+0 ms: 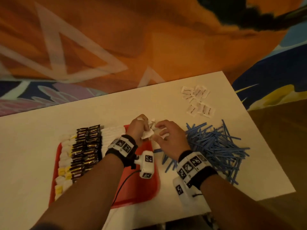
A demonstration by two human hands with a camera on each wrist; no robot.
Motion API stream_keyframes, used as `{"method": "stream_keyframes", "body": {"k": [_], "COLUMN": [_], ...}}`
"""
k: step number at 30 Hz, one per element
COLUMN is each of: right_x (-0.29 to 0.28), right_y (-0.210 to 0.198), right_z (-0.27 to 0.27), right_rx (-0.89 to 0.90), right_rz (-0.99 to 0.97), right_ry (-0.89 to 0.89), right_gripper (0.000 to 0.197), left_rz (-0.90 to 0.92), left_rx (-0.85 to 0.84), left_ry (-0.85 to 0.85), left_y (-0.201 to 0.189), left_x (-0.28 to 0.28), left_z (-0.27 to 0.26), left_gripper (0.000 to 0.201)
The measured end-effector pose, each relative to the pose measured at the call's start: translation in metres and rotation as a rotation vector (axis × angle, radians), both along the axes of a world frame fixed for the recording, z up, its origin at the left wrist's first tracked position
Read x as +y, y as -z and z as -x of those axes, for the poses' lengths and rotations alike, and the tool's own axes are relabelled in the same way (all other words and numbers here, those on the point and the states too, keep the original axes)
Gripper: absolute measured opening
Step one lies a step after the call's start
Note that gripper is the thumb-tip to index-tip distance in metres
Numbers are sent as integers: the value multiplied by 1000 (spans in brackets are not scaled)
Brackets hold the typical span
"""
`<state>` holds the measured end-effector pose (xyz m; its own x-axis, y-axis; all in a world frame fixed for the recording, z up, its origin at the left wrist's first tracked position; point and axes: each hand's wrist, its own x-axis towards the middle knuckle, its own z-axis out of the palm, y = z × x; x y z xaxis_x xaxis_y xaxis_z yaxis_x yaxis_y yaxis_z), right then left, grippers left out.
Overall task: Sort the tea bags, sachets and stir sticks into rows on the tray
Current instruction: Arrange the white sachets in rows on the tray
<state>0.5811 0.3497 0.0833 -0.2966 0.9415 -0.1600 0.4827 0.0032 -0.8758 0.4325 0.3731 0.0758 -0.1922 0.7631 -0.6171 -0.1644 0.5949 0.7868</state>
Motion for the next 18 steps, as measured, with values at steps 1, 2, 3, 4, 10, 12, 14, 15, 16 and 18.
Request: {"method": "stream_keyframes", "body": {"k": [1, 2, 3, 4, 10, 12, 14, 15, 16, 18], "right_x": [-5, -11, -17, -24, -67, -79, -91, -98, -104, -112], "right_y": [-7, -13, -19, -24, -43, -47, -51, -53, -55, -57], "right_z": [12, 24, 35, 46, 101, 117, 132, 138, 144, 155], "right_rx": [-11, -23, -35, -38, -43, -67, -79, -71, -57, -6], "right_rz": [-23, -38, -46, -52, -58, -51, -47, -38, -22, 17], "right_ry": [-44, -77, -98, -112, -195, -240, -265, -265, -256, -219], "right_gripper": [23, 23, 22, 22, 19, 20, 19, 18, 19, 22], "left_rz": [2, 1, -17, -36, -174, -174, -129, -104, -85, -64], "left_rx": [-83, -156, -215, -287, -640, -698, -672, -649, -633, -635], "left_ry": [-46, -97, -146, -190, -394, -425, -421, -405, -390, -412], "left_y": [-7, -13, -20, -25, -40, -42, -42, -44, -45, -46], "left_x": [-15, -28, -41, -53, -117, -132, -144, -150, -154, -163], "left_z": [5, 9, 13, 19, 70, 84, 96, 101, 106, 117], "left_gripper": [27, 37, 47, 52, 29, 19, 33, 33, 31, 27]}}
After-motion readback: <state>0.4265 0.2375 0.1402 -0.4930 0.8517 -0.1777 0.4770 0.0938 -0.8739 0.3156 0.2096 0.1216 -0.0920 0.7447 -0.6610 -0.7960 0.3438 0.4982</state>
